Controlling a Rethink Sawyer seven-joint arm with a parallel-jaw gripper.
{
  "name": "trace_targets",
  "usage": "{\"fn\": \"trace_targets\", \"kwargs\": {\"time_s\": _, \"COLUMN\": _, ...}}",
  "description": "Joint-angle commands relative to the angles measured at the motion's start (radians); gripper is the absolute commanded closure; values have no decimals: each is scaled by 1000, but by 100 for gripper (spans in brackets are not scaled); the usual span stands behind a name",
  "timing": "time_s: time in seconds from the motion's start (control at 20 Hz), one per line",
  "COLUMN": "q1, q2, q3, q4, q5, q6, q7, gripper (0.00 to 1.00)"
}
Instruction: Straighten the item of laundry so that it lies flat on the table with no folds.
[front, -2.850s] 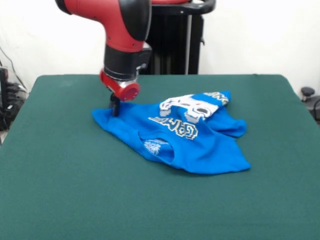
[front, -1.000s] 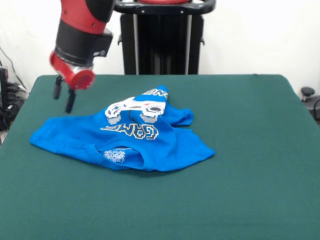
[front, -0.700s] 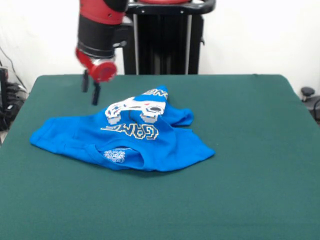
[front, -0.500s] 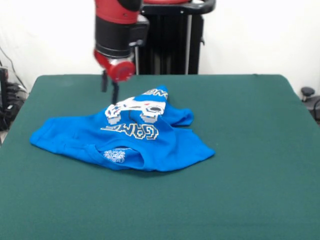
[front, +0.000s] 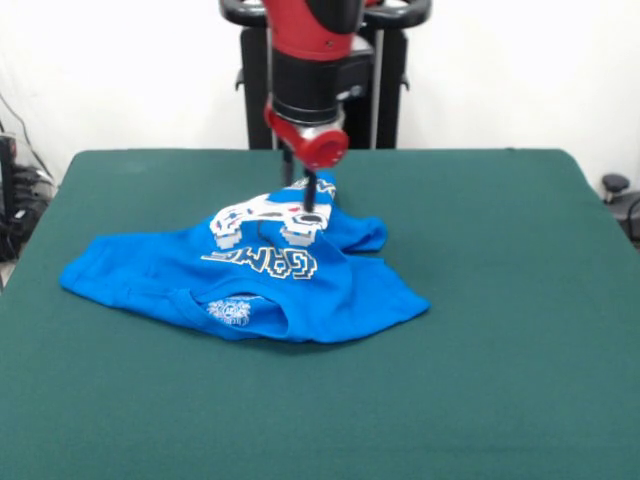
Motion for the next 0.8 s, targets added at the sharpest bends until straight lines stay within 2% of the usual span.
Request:
{"fn": "trace_targets", "kwargs": {"time_s": 0.05, "q1": 65, "q2": 27, "q3": 132, "q4": 100, "q5": 157, "q6": 2, "q7": 260, "gripper": 0}}
{"fn": "trace_targets", "kwargs": {"time_s": 0.3, "q1": 133, "q2": 5, "q3": 114, "q4": 107, "q5": 228, "q6": 32, "q7": 264, "gripper": 0}}
{"fn": "trace_targets", "kwargs": {"time_s": 0.45, "q1": 139, "q2": 33, "q3": 124, "q4": 106, "q5": 256, "q6": -9, "q7": 253, "gripper": 0}}
{"fn": "trace_targets", "kwargs": {"time_s": 0.5, "q1": 117, "q2": 52, "q3": 151, "q4": 112, "q5": 265, "q6": -48, "q7": 242, "gripper": 0}}
{"fn": "trace_targets", "kwargs": {"time_s": 0.8, "q1": 161, "q2": 211, "q3": 126, "q4": 52, "q5": 290, "q6": -243, "q7": 260, "gripper": 0}}
